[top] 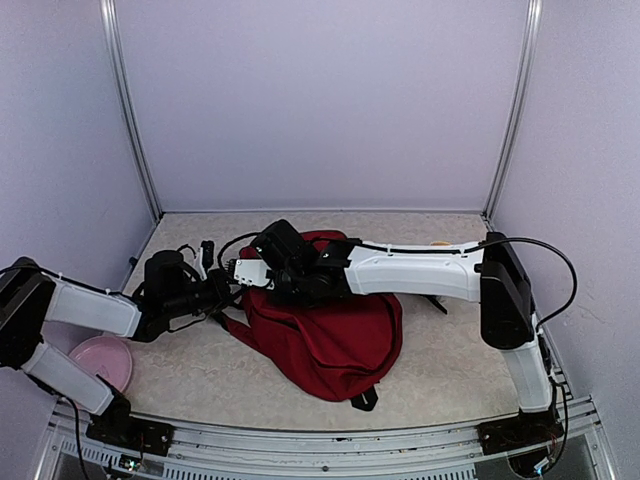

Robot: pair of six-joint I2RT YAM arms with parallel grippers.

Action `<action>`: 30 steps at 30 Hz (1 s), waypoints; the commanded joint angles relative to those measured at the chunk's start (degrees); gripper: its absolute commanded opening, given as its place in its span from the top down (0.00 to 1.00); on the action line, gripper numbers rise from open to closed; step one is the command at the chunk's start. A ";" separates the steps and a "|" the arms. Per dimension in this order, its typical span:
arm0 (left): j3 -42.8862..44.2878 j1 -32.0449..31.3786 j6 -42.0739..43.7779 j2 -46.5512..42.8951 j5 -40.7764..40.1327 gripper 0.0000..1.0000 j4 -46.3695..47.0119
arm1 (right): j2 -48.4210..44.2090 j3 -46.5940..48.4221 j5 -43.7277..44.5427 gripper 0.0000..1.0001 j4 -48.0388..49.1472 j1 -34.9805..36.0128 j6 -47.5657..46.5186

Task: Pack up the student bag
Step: Zip the lower front pocket of the student bag.

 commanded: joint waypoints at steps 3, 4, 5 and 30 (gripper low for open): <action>-1.37 -0.81 2.54 -1.79 -0.52 1.00 -1.14 | -11.04 -6.24 -15.38 1.00 5.88 -5.08 20.53; -1.45 -0.90 2.68 -1.88 -0.68 1.00 -1.43 | -12.74 -9.48 -18.25 1.00 8.46 -6.05 24.07; -1.52 -0.94 2.80 -2.01 -0.81 1.00 -1.76 | -14.30 -12.14 -20.90 1.00 10.88 -7.03 27.06; -7.01 -0.21 5.60 -12.56 -10.60 1.00 -13.61 | -26.34 -41.80 -43.14 1.00 45.26 -24.68 57.78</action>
